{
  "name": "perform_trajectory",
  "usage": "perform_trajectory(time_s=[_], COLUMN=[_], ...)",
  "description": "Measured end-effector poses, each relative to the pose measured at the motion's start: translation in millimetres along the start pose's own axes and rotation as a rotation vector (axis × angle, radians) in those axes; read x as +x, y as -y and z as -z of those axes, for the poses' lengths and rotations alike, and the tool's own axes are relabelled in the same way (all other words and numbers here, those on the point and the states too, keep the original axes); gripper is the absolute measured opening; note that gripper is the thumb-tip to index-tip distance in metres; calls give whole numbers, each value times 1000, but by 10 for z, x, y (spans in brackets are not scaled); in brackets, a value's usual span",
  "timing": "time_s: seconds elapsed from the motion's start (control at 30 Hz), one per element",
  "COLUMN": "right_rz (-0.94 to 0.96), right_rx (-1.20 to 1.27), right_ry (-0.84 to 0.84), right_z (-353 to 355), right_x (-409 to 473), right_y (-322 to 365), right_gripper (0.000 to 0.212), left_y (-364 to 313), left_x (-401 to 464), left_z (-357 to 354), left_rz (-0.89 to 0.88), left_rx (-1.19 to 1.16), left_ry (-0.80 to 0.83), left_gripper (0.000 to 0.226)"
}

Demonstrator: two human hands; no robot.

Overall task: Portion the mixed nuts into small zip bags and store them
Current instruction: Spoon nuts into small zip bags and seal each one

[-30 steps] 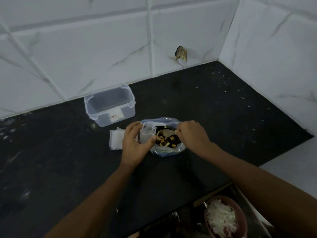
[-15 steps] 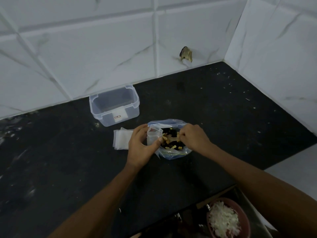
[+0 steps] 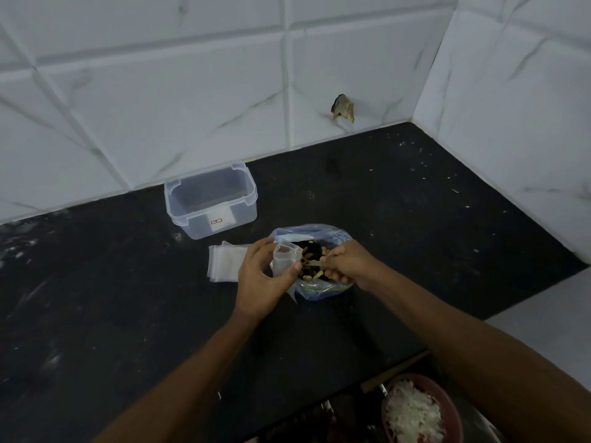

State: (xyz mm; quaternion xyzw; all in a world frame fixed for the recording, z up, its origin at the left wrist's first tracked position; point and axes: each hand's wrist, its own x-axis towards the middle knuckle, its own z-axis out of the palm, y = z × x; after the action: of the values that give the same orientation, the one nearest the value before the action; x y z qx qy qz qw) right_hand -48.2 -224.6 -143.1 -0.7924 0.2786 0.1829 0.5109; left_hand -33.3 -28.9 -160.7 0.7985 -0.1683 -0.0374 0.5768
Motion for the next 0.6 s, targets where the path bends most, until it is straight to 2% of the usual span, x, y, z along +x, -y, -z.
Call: perform_trajectory(time_s=[0.1, 0.27, 0.3, 0.4, 0.5, 0.6], right_rz=[42, 447, 493, 599, 714, 728], right_rx=[-46, -488, -546, -796, -945, -1073], right_ry=[-47, -370, -388, -289, -412, -484], right_z=[-53, -16, 1, 1, 118, 162], right_x=[27, -80, -111, -184, -224, -201], right_y=[13, -111, -137, -175, -134, -120], right_gripper=[15, 27, 26, 20, 3, 18], left_y=[-13, -40, -41, -31, -9, -54], left_x=[-8, -9, -11, -25, -27, -30], left_z=[-19, 27, 34, 52, 69, 65], left_rz=[-8, 27, 33, 66, 91, 80], left_rx=[1, -102, -116, -129, -142, -126], left_ry=[-27, -27, -31, -42, -36, -29], left_gripper=[46, 39, 39, 40, 41, 51])
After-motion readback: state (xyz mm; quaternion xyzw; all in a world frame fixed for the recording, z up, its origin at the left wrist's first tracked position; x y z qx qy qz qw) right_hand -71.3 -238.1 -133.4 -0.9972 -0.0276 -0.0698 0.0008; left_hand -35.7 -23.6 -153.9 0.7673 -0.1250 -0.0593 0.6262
